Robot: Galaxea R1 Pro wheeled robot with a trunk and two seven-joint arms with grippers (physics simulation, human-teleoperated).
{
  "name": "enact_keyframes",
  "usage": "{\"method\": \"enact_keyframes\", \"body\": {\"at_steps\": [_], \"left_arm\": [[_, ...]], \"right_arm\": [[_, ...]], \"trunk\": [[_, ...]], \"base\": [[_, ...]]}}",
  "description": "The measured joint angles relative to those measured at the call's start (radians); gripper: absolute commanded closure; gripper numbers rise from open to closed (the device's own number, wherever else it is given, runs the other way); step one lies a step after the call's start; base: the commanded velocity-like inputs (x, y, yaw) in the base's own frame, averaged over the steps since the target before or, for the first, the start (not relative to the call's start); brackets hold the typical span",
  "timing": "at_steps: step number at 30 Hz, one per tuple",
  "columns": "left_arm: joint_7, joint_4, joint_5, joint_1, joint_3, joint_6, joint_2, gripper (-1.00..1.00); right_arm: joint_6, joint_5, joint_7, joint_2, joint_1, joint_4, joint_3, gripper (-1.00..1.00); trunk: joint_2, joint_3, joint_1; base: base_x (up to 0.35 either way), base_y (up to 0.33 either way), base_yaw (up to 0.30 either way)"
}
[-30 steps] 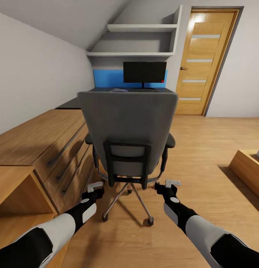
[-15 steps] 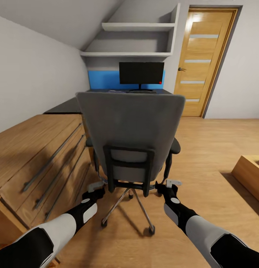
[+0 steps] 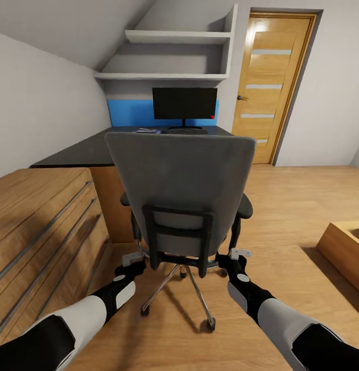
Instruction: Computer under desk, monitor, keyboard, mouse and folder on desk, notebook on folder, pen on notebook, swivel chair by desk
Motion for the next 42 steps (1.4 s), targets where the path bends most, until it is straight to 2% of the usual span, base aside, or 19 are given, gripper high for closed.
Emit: {"method": "enact_keyframes", "body": {"at_steps": [15, 24, 27, 42], "left_arm": [[-0.005, -0.002, 0.001, 0.0, -0.009, 0.001, 0.001, -1.0], [-0.001, 0.001, 0.0, 0.0, -0.001, 0.0, -0.001, -1.0], [-0.007, -0.001, -0.002, 0.0, -0.012, 0.002, -0.002, -1.0], [-0.002, 0.001, -0.003, 0.0, -0.003, 0.001, -0.002, -1.0]], "right_arm": [[-0.004, -0.011, -0.004, 0.001, 0.0, 0.002, -0.005, -1.0], [-0.003, -0.007, -0.002, 0.002, 0.0, 0.002, -0.002, -1.0], [-0.006, -0.011, -0.005, 0.003, 0.0, 0.005, -0.01, -1.0], [-0.002, -0.005, -0.002, 0.002, 0.0, 0.003, 0.0, -1.0]], "trunk": [[0.0, 0.0, 0.0], [0.0, 0.0, 0.0], [0.0, 0.0, 0.0], [0.0, -0.002, 0.0]], "base": [[0.32, -0.123, 0.029], [0.319, -0.151, 0.033], [0.318, -0.158, 0.183], [0.318, -0.158, 0.059]]}}
